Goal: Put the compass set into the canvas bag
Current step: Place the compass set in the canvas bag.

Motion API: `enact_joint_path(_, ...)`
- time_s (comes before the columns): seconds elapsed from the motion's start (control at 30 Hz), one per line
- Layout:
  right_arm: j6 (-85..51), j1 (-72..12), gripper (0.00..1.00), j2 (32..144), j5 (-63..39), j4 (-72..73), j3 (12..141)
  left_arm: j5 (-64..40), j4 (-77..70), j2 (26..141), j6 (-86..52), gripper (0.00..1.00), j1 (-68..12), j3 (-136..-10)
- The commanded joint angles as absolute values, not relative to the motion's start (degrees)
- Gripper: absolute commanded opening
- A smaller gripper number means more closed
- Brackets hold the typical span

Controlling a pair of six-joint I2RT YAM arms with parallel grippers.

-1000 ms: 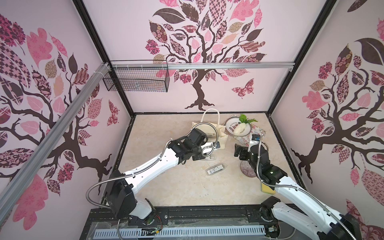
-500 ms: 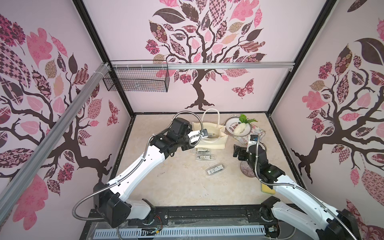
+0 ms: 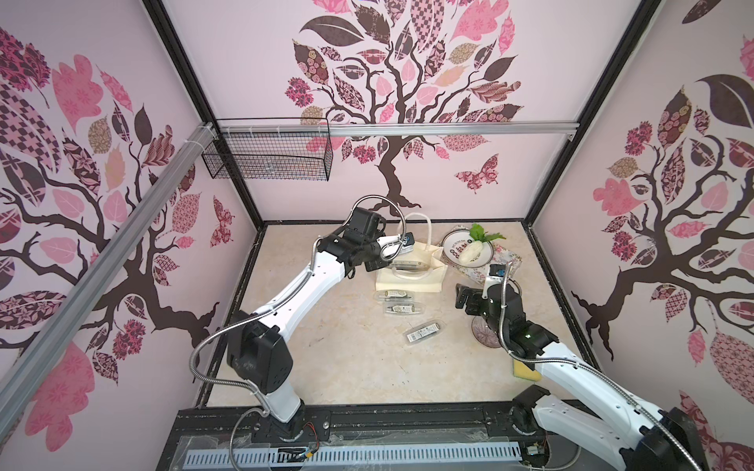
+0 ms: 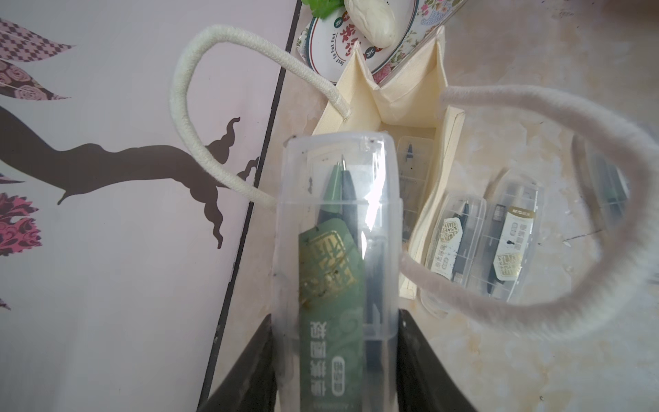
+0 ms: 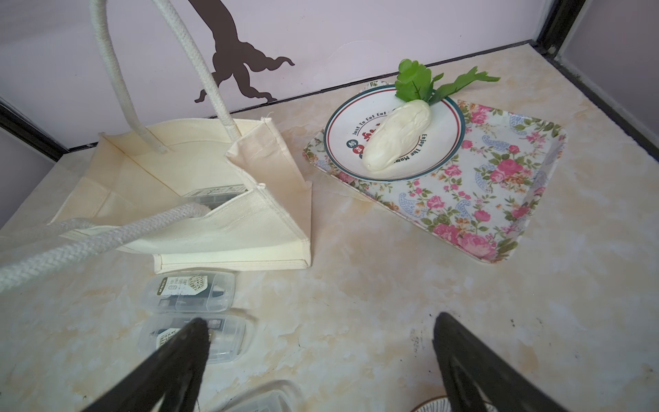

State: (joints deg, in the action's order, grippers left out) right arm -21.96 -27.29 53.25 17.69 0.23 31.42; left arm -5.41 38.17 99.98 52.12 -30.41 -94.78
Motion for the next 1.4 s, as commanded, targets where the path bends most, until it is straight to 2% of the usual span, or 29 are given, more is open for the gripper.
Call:
enact_joint_path(0.0,-22.68,-27.03,1.0,53.18,16.79,0.0,31.08,-7.85,36.48,105.04,53.69,0.42,-30.32,-101.75)
enact_joint_path(0.37,-22.85,-27.14,1.0,53.71,15.82,0.08,29.74,-13.67,37.26,117.48,53.24,0.44,-30.68,-112.97)
enact_joint_path(0.93,-22.85,-27.12,1.0,55.25,14.63,2.26,28.45,-13.1,38.2,126.63,53.18,0.45,-31.0,-113.15)
enact_joint_path(1.37,-23.29,-27.12,1.0,54.78,13.49,2.32,28.89,-10.55,36.18,125.3,51.71,0.65,-31.21,-112.85)
